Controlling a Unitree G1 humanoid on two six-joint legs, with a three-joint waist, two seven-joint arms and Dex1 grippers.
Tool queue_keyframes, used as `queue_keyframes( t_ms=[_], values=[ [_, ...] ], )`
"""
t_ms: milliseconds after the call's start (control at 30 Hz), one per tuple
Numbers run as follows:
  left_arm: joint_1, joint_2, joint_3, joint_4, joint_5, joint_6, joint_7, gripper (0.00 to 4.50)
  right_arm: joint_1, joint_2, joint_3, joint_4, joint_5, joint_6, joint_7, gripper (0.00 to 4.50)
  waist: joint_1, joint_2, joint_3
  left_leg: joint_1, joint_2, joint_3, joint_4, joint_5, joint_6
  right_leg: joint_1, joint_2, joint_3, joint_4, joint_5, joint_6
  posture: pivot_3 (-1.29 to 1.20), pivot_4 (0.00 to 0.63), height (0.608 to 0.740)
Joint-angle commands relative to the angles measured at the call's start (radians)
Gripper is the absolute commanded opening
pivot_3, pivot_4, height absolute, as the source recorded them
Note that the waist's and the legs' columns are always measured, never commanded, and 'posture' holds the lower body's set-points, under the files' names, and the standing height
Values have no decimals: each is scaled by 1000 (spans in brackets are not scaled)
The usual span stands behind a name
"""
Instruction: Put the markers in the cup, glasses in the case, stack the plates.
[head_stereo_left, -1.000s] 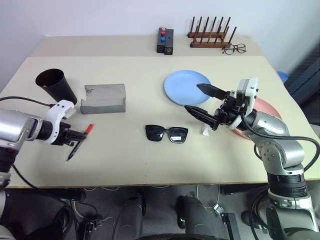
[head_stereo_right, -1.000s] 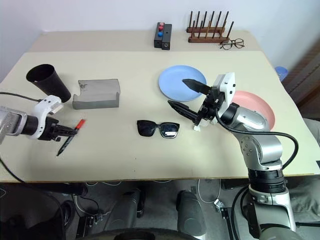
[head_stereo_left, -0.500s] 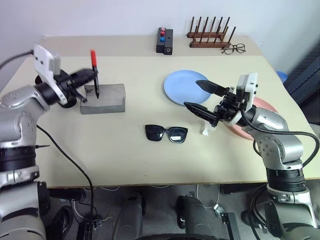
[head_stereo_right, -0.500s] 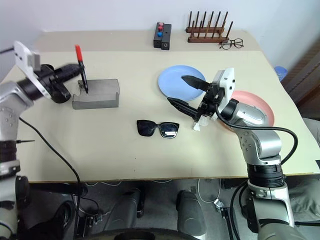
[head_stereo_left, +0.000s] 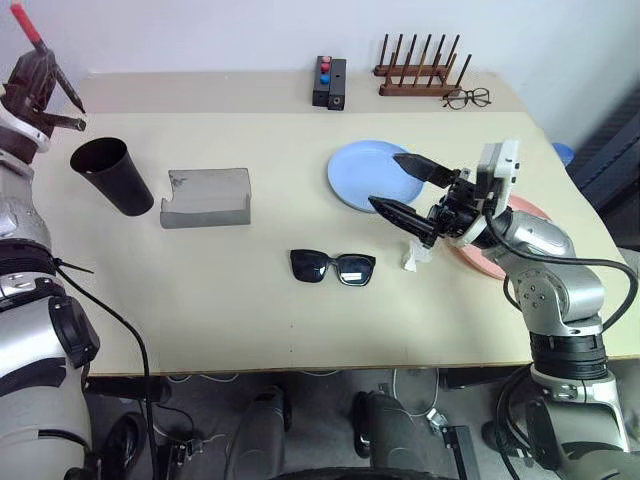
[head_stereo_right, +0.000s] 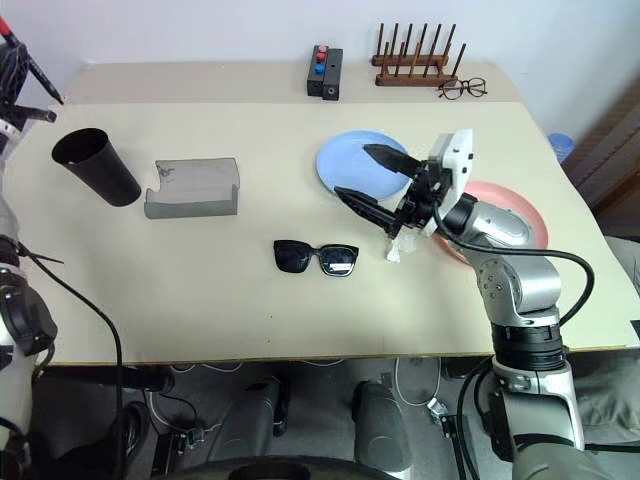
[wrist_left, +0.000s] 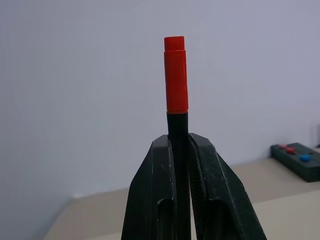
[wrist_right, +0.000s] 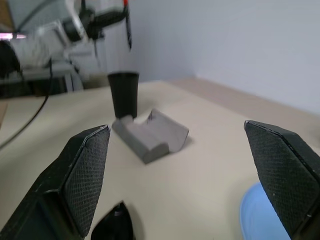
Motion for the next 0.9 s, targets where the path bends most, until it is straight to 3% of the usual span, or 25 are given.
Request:
queue_keyframes(
  t_ms=[33,833,900],
  values=[
    [-11,18,43,26,-14,-38,40,83,-20,12,-49,-52,57,-18,-3,4406,0,0,0,0,0,0,0,0,0,0,0,0,0,0,0,0,150,740],
    [90,-27,87,36,-81,78,15,83,-21,5,-19,-39,34,-33,6,4406,-1,-1,0,1,0,0,0,0,0,1,0,0,0,0,0,0,150,740],
    [99,-29,81,33,-75,77,12,891,-16,2,-15,-42,24,-35,9,4406,-1,-1,0,1,0,0,0,0,0,1,0,0,0,0,0,0,150,740]
  ],
)
